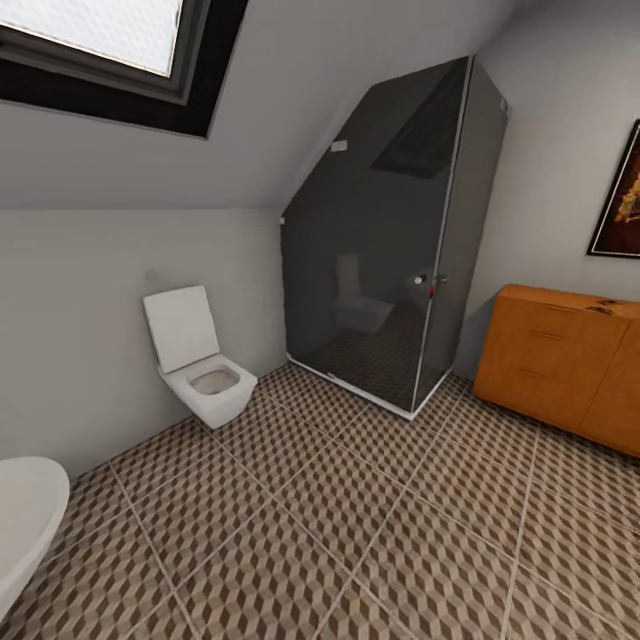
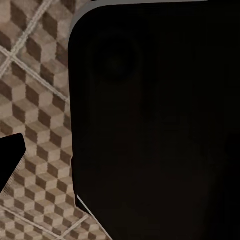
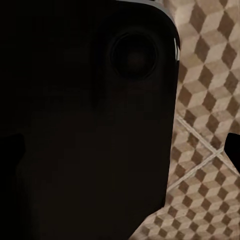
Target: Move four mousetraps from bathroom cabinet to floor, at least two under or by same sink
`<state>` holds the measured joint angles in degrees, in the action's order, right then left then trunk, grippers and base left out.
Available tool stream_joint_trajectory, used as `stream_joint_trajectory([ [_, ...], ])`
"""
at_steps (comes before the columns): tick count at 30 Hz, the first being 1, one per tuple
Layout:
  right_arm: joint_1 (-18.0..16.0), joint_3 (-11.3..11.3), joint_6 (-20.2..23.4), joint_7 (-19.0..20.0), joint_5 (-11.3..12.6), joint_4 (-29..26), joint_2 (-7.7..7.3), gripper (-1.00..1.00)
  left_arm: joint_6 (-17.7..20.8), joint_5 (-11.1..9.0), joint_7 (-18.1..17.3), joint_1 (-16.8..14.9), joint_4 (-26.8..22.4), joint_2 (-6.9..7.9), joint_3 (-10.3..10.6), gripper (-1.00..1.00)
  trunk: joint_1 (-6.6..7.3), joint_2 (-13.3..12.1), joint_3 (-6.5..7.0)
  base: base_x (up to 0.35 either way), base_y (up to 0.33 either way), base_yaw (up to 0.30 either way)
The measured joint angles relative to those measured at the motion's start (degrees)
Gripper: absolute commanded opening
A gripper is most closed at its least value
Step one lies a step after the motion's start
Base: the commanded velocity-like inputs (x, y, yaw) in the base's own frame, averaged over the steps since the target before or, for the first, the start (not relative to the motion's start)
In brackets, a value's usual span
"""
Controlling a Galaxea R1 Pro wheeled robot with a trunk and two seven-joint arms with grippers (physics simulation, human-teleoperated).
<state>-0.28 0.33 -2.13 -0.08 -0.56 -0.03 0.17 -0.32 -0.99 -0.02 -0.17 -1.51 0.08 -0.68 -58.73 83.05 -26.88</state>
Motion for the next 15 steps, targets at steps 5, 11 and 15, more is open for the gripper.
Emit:
stream_joint_trajectory([
  [5, 0.0, 0.0, 0.0, 0.0, 0.0, 0.0, 0.0, 1.0, 0.0, 0.0, 0.0, 0.0, 0.0, 0.0, 0.0, 1.0, 0.0, 0.0, 0.0, 0.0, 0.0, -0.255],
  [11, 0.0, 0.0, 0.0, 0.0, 0.0, 0.0, 0.0, 1.0, 0.0, 0.0, 0.0, 0.0, 0.0, 0.0, 0.0, 1.0, 0.0, 0.0, 0.0, 0.0, 0.0, -0.255],
  [15, 0.0, 0.0, 0.0, 0.0, 0.0, 0.0, 0.0, 1.0, 0.0, 0.0, 0.0, 0.0, 0.0, 0.0, 0.0, 1.0, 0.0, 0.0, 0.0, 0.0, 0.0, -0.255],
])
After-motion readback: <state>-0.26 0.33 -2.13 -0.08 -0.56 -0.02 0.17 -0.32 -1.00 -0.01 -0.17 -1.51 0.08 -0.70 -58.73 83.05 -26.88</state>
